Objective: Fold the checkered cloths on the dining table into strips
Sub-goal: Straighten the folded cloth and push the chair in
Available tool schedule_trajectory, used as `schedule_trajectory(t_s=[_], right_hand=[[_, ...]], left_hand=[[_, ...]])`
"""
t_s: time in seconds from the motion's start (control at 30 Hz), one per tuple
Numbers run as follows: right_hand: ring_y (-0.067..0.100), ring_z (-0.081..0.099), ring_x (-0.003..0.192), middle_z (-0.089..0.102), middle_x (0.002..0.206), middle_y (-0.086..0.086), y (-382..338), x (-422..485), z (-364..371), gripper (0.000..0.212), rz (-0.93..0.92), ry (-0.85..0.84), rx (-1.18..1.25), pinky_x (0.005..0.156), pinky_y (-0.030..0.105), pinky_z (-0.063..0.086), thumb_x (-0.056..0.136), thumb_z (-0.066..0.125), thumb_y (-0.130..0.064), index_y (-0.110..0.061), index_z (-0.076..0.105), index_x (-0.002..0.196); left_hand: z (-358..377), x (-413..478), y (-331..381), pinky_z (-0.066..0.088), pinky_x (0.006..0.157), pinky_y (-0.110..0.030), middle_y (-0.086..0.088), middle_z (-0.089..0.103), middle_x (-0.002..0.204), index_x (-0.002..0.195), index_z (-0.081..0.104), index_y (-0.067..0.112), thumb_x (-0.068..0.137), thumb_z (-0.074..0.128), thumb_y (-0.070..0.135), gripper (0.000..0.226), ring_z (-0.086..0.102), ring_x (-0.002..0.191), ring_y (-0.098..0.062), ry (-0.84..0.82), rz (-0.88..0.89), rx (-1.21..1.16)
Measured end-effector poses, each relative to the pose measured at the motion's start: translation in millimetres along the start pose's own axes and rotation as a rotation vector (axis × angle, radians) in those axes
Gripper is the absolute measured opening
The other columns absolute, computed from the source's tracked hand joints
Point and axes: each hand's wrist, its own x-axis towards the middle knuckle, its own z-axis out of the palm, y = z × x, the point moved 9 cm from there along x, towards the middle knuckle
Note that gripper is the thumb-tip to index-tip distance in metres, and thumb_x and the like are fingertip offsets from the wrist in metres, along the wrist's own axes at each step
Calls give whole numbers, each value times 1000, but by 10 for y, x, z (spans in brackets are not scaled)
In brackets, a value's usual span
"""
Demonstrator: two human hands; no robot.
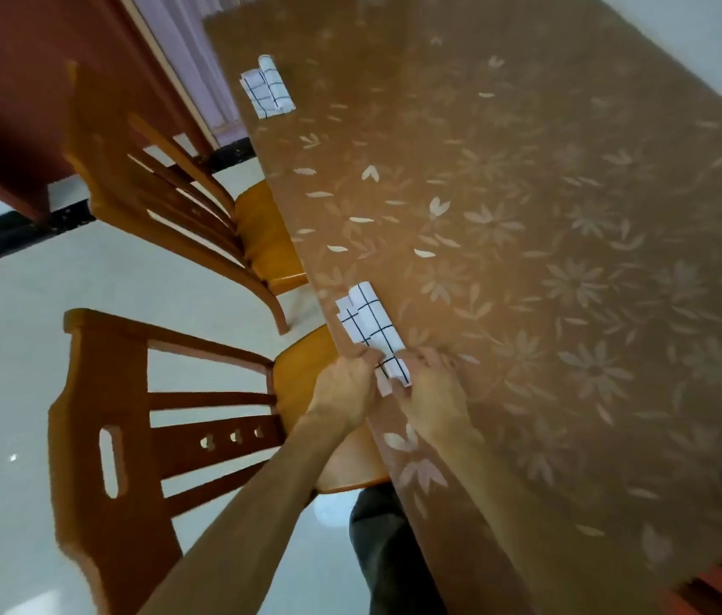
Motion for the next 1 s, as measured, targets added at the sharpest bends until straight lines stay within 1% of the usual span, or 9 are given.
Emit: schedule_trajectory(t_s=[0.13,0.4,0.53,0.6,0.63,0.7,0.77,0.87,1.0], right_hand=[[35,60,108,62,117,13,38,68,155,46,51,56,-2,91,43,51,79,76,-22,-14,65,123],[25,61,105,62,115,7,-53,19,247,49,67,28,-39,76,31,56,79,75,-28,-17,61,124],[22,54,115,57,124,5,-81,-45,339,47,61,-46,-38,88,33,55,88,64,-30,-20,54,132],[23,54,118,56,128,5,-87,-42,350,47,78,-48,-61,92,33,53,89,63,-30,-21,52,134],[24,55,121,57,131,6,-99,-40,340,49,92,-37,-76,94,35,53,89,65,-30,-20,52,136],[29,57,127,56,141,9,-122,-42,327,56,104,4,-133,100,40,51,85,71,-28,-15,55,137],[29,52,135,50,149,12,-159,-63,361,58,56,34,-238,110,43,41,86,69,-26,-8,55,140],[30,40,144,39,156,15,-148,-118,458,61,57,18,-320,121,44,23,95,35,-34,-4,43,148],[31,27,150,28,161,14,-239,-120,449,68,153,-9,-298,121,44,14,96,19,-40,-6,30,154]], left_hand=[[58,360,-80,57,88,-47,-7,51,144,143,51,16,97,50,2,48,65,111,-36,-83,81,-1],[156,350,-168,59,81,-35,-3,41,148,146,44,19,102,51,13,45,64,111,-26,-137,237,90],[236,220,-239,55,89,-25,-4,33,160,149,41,21,97,59,13,56,51,132,-22,-140,325,185],[202,219,-204,53,98,-33,-12,40,158,145,50,17,89,72,16,60,50,137,-30,-78,389,255],[196,228,-177,46,108,-42,-15,40,159,146,50,14,88,72,18,62,45,142,-35,-43,432,316],[265,266,-180,15,122,-51,-17,16,167,158,25,11,101,53,22,65,17,154,-36,-51,509,443],[330,358,-271,-3,123,-51,-12,-11,168,161,-3,14,107,36,23,67,-8,156,-31,-139,514,525],[315,452,-342,-6,123,-50,-8,-19,168,160,-12,19,106,38,22,73,-16,155,-26,-204,529,547],[86,391,-356,-4,124,-47,-9,-14,169,161,-6,20,105,43,20,74,-13,156,-27,-201,526,447]])
